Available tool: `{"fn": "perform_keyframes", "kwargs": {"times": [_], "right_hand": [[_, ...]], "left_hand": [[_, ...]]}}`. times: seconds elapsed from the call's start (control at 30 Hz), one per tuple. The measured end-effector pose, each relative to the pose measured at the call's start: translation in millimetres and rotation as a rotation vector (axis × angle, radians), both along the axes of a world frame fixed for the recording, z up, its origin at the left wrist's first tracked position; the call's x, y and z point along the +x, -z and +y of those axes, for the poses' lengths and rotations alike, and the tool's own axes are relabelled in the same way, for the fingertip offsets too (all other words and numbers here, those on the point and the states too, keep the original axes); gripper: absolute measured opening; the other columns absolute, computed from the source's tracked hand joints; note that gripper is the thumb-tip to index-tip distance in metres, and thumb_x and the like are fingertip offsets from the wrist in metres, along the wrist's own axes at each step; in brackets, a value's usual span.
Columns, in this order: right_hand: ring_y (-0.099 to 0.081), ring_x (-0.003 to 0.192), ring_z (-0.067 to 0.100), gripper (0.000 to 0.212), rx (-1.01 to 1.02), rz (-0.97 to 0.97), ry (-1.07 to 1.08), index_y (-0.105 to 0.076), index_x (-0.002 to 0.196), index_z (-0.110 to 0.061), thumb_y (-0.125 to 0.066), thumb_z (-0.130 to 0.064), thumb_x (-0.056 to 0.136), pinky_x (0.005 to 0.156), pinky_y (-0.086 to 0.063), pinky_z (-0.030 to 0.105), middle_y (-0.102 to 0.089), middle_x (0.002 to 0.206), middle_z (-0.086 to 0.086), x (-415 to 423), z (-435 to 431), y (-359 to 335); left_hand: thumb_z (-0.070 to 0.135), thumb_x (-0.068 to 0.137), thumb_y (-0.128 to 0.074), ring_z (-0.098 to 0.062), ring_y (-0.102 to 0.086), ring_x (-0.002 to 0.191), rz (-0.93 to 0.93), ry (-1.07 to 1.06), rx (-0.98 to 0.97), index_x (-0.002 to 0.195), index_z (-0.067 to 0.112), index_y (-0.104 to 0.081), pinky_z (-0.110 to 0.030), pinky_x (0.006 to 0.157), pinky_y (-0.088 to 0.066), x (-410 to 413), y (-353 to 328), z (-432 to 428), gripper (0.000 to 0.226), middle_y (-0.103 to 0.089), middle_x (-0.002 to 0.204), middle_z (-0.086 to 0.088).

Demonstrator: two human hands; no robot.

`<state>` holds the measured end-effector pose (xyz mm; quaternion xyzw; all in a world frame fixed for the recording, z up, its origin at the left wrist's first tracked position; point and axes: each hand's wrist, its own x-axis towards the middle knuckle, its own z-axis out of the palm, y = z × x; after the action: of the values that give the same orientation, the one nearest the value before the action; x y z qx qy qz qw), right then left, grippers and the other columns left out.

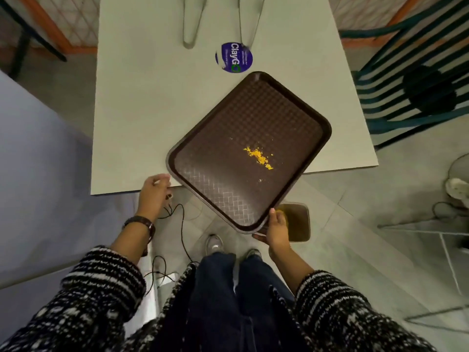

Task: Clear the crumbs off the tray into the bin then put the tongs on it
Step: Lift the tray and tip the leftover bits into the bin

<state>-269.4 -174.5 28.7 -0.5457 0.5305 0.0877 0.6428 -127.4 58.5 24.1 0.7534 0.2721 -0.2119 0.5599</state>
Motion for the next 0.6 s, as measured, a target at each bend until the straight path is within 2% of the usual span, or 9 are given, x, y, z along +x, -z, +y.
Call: {"fn": "perform_keyframes", "kwargs": {"times": [0.03, 0.1, 0.17, 0.23, 0.3, 0.37, 0.43, 0.5, 0.6], "right_hand": [[-0.061, 0.075, 0.026, 0.018, -0.018, -0.018, -0.042, -0.04, 0.108, -0.014, -0.032, -0.029, 0.102, 0.061, -0.052, 0.038, -0.058, 0.098, 0.012, -2.7, -3.3, -0.8], [-0.06, 0.076, 0.024, 0.016, -0.09, -0.026, -0.104, -0.041, 0.11, -0.012, -0.033, -0.022, 0.101, 0.069, -0.053, 0.042, -0.059, 0.1, 0.015, -5.6, -10.6, 3.8], [-0.06, 0.089, 0.027, 0.021, -0.159, 0.007, -0.132, -0.045, 0.115, -0.01, -0.035, -0.021, 0.099, 0.082, -0.052, 0.046, -0.059, 0.104, 0.015, -8.4, -18.9, 9.7], [-0.057, 0.092, 0.028, 0.019, -0.197, 0.034, -0.159, -0.049, 0.109, -0.012, -0.035, -0.022, 0.099, 0.086, -0.048, 0.044, -0.058, 0.095, 0.009, -12.2, -29.0, 17.3], [-0.052, 0.088, 0.027, 0.021, -0.227, 0.071, -0.192, -0.05, 0.103, -0.012, -0.032, -0.021, 0.099, 0.084, -0.046, 0.041, -0.054, 0.087, 0.006, -18.2, -40.9, 17.9], [-0.051, 0.092, 0.029, 0.029, -0.271, 0.097, -0.215, -0.053, 0.11, -0.001, -0.031, -0.017, 0.099, 0.089, -0.044, 0.042, -0.052, 0.095, 0.013, -31.2, -55.2, 17.2], [-0.053, 0.102, 0.035, 0.035, -0.315, 0.111, -0.171, -0.05, 0.116, 0.006, -0.028, -0.014, 0.099, 0.092, -0.041, 0.041, -0.057, 0.108, 0.02, -50.7, -72.4, 17.9], [-0.053, 0.099, 0.033, 0.036, -0.329, 0.109, -0.077, -0.051, 0.116, 0.004, -0.026, -0.015, 0.099, 0.09, -0.041, 0.038, -0.057, 0.114, 0.023, -73.8, -88.8, 16.6], [-0.051, 0.088, 0.027, 0.037, -0.424, 0.09, -0.03, -0.054, 0.107, 0.002, -0.025, -0.02, 0.1, 0.08, -0.039, 0.034, -0.059, 0.107, 0.022, -112.9, -118.8, 13.2]], "left_hand": [[0.029, 0.092, -0.051, -0.01, -0.057, 0.071, -0.016, 0.004, 0.01, 0.108, 0.017, -0.053, -0.028, 0.058, -0.048, 3.8, 0.2, -6.1, 0.02, -0.06, 0.109, -0.009], [0.032, 0.091, -0.051, -0.012, -0.059, 0.07, -0.03, -0.015, 0.023, 0.119, 0.018, -0.049, -0.026, 0.052, -0.045, 8.2, 2.0, -17.6, 0.032, -0.059, 0.114, -0.009], [0.035, 0.091, -0.051, -0.02, -0.06, 0.079, -0.018, -0.056, 0.006, 0.132, 0.023, -0.04, -0.029, 0.057, -0.049, 7.6, 2.7, -25.7, 0.045, -0.057, 0.117, -0.008], [0.035, 0.092, -0.048, -0.025, -0.059, 0.087, 0.012, -0.068, -0.024, 0.137, 0.025, -0.037, -0.031, 0.064, -0.052, 3.5, 3.3, -31.6, 0.047, -0.057, 0.117, -0.008], [0.034, 0.092, -0.047, -0.029, -0.062, 0.091, 0.042, -0.062, -0.039, 0.125, 0.022, -0.049, -0.033, 0.066, -0.055, -3.4, 3.6, -39.2, 0.036, -0.06, 0.119, -0.011], [0.033, 0.093, -0.047, -0.032, -0.063, 0.097, 0.074, -0.048, -0.045, 0.109, 0.018, -0.055, -0.034, 0.064, -0.056, -17.0, 2.4, -48.8, 0.024, -0.061, 0.116, -0.013], [0.035, 0.093, -0.045, -0.028, -0.063, 0.091, 0.103, -0.024, -0.071, 0.096, 0.014, -0.059, -0.03, 0.054, -0.057, -38.8, 0.6, -61.7, 0.025, -0.063, 0.107, -0.012], [0.039, 0.094, -0.044, -0.022, -0.063, 0.079, 0.134, -0.018, -0.097, 0.086, 0.017, -0.059, -0.028, 0.048, -0.056, -64.9, -1.4, -77.5, 0.028, -0.064, 0.093, -0.008], [0.047, 0.092, -0.042, -0.023, -0.062, 0.079, 0.133, 0.011, -0.063, 0.097, 0.009, -0.059, -0.033, 0.055, -0.054, -108.8, 2.5, -108.7, 0.042, -0.062, 0.088, -0.008]]}}
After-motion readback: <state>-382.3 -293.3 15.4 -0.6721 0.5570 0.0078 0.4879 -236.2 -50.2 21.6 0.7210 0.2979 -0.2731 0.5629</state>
